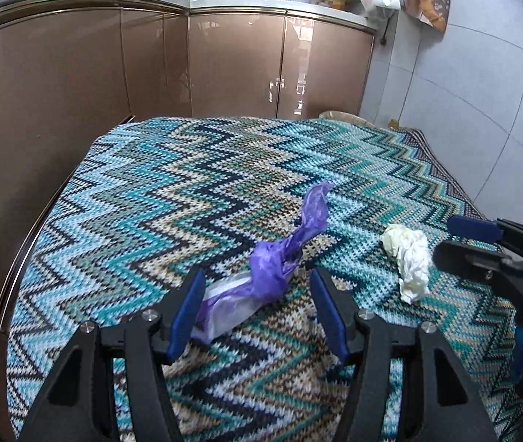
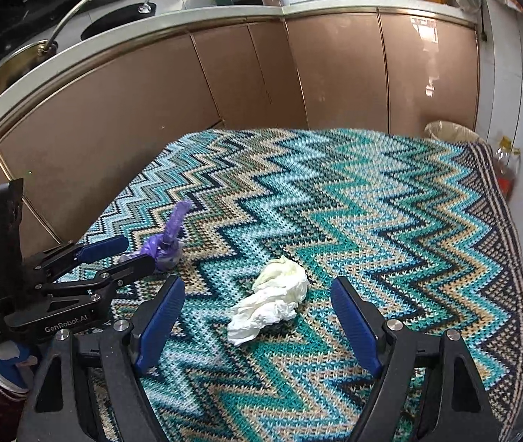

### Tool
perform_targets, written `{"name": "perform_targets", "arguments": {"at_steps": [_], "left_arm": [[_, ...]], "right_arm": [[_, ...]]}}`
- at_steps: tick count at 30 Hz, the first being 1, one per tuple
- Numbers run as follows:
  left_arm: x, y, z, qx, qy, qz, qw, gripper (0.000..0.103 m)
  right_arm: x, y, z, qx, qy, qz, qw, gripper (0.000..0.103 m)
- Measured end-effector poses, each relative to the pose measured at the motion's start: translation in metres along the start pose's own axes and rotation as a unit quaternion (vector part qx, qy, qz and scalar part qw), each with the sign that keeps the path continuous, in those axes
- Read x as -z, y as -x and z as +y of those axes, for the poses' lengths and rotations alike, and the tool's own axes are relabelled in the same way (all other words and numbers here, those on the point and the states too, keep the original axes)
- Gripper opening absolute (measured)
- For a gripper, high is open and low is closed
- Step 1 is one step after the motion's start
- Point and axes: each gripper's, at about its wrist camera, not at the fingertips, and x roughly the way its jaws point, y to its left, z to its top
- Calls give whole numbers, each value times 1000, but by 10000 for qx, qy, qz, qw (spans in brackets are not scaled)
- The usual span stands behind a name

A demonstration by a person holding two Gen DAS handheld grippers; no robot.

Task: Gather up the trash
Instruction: 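Grasp the purple-and-clear bag with left tool while right tool grasps white tissue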

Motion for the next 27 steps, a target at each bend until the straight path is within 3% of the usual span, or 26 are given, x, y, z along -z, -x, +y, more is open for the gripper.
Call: {"name": "perform_targets", "arguments": {"at_steps": [17, 22, 27], "left_arm": [[1, -25, -6, 52, -193, 221, 9996, 56], [1, -30, -7, 185, -185, 351, 9990, 37], [2, -30, -3, 409, -80, 357, 9985, 30]], "right_arm": [[4, -31, -8, -114, -118, 388, 9991, 48], [4, -30, -9, -99, -126, 389, 9991, 37], [5, -28, -11, -97, -153, 348, 9992, 28]]}}
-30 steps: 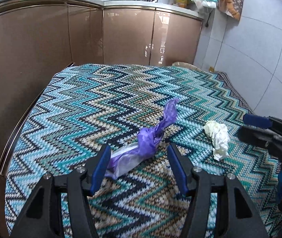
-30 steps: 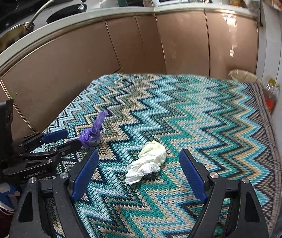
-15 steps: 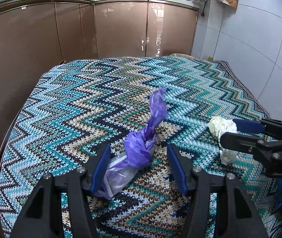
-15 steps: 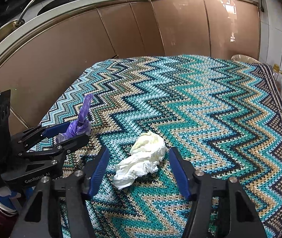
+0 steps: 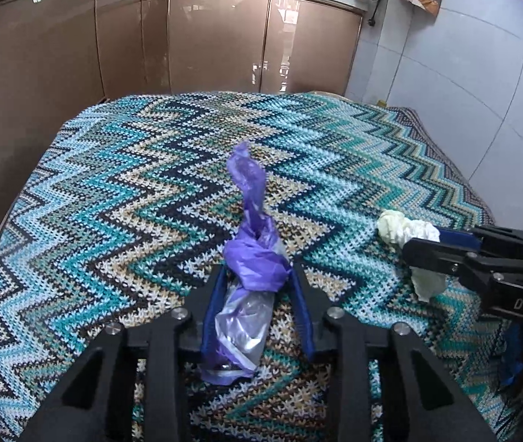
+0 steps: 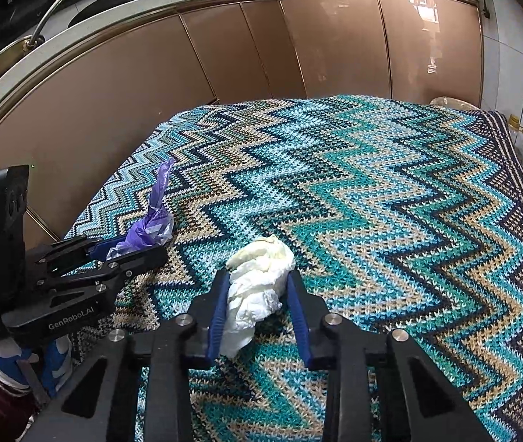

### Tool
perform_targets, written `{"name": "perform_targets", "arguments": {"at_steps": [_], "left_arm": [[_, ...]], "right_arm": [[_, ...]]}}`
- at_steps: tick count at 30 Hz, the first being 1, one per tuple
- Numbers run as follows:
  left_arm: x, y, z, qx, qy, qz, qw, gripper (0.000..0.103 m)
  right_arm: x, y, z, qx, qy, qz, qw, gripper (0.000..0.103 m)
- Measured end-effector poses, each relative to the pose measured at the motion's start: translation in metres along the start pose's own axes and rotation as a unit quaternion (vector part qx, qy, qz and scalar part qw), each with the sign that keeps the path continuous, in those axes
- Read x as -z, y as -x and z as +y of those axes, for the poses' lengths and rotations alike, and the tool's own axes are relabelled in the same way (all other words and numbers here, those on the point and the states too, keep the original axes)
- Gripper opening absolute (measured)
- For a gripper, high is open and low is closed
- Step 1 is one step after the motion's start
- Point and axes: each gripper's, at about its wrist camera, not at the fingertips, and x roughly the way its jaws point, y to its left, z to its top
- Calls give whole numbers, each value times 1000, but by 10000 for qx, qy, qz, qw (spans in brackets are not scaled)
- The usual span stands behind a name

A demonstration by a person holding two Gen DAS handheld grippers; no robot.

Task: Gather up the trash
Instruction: 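Grasp the purple-and-clear bag with left tool while right tool grasps white tissue, then carry the purple bag and white tissue over the white bin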

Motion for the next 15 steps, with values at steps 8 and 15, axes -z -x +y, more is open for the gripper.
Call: {"name": "perform_targets", "arguments": {"at_steps": [8, 15], "left_arm": [[2, 22, 0, 247, 84, -155, 9995, 27], [2, 62, -16, 85, -99, -409, 9991, 27]], "right_arm": [[3, 20, 13, -78, 143, -140, 9998, 19], [9, 56, 27, -96, 283, -379, 9988, 18]]}}
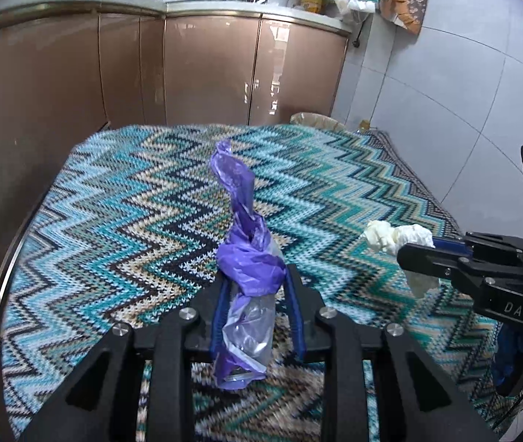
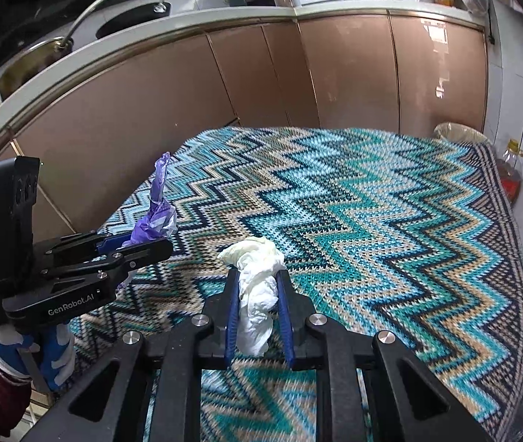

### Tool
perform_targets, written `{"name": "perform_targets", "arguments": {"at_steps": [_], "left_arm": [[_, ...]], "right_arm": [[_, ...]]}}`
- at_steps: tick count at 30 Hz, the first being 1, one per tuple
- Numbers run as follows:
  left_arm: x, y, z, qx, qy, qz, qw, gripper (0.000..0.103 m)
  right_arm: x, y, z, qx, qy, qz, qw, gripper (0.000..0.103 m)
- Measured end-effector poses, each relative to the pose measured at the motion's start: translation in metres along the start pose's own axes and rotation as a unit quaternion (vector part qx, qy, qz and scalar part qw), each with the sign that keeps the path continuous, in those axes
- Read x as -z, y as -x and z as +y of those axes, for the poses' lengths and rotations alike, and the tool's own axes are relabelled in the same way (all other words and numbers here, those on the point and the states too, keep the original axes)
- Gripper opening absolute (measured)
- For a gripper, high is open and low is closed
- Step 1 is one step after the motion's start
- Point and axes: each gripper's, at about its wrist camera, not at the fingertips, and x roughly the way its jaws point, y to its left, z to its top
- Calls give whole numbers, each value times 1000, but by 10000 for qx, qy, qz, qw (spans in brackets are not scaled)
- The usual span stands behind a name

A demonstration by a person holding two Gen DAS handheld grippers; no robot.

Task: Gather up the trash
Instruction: 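Carry the purple bag and white tissue over the white bin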

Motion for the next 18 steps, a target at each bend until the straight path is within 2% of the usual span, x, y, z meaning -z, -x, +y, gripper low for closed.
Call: {"name": "perform_targets", "arguments": {"at_steps": [10, 18], "left_arm": [[7, 53, -31, -201, -375, -321, 9986, 27], [17, 89, -52, -188, -564, -565, 9966, 27]], "right_arm": [[13, 56, 11, 176, 10, -322, 9993, 17], [24, 101, 19, 363, 24, -616, 9974, 17]]}}
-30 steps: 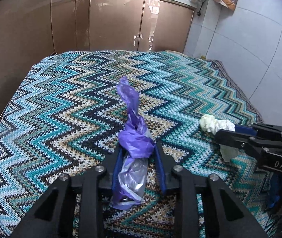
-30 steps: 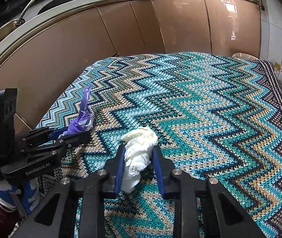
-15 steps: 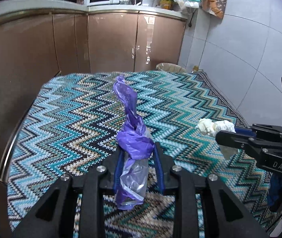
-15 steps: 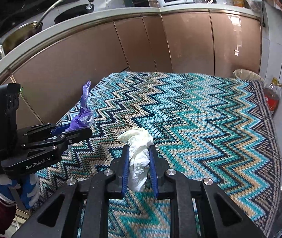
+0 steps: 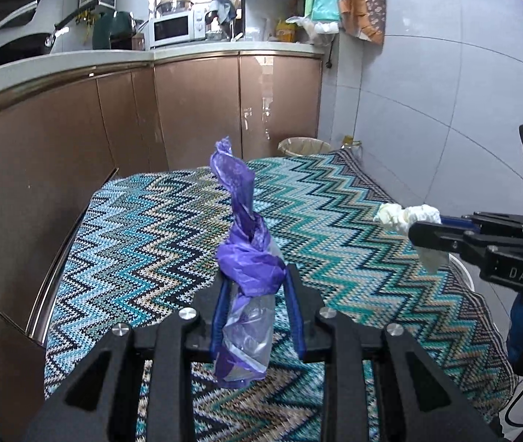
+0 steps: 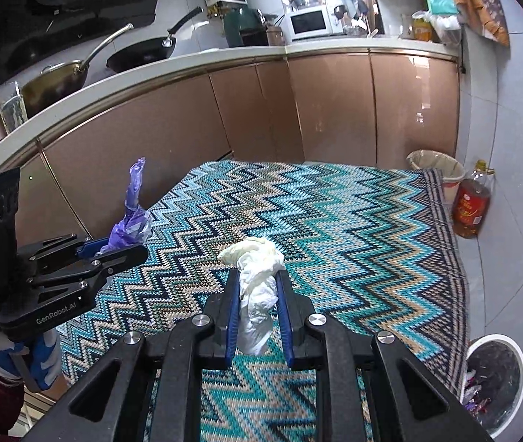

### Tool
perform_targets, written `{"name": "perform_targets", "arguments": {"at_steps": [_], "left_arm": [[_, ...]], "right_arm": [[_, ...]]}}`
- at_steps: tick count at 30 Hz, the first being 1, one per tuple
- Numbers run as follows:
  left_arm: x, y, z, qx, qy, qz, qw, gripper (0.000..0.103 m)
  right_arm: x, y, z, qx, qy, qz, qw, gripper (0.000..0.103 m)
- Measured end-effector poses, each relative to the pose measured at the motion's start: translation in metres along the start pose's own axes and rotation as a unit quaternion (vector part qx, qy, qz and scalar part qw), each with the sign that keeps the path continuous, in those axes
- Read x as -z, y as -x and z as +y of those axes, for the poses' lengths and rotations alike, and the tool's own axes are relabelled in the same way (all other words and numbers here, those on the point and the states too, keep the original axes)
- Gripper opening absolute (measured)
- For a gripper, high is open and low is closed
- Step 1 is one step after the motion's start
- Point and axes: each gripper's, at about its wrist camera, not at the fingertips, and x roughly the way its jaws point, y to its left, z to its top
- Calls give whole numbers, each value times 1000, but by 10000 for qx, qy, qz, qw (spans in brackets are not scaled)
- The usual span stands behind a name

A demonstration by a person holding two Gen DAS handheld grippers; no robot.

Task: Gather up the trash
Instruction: 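Carry the purple bag and white tissue over the white bin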

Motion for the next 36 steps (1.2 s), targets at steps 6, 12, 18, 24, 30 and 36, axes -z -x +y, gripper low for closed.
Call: {"name": "perform_targets", "arguments": {"at_steps": [6, 12, 18, 24, 30, 36], "left_arm": [[5, 25, -15, -13, -87, -117, 9999, 27], [2, 44, -35, -19, -233, -229, 9995, 27], [-6, 49, -71, 15, -540, -232, 9983, 27], [-16, 37, -118, 176, -953, -115, 9952, 27], [-26, 12, -183, 493, -1457, 65, 9881, 27], [-30, -22, -252, 900, -1947, 289, 9763, 27]], "right_arm": [[7, 28, 0, 80, -9, -202, 9998, 17], [14, 58, -6, 172, -52, -433, 9989, 17], [25, 89, -31, 328, -213, -673, 9970, 17], [42, 120, -70, 652, -426, -852, 9933, 17], [67, 146, -121, 993, -876, -946, 9867, 17], [93, 166, -174, 1329, -1329, -902, 9780, 17]]}}
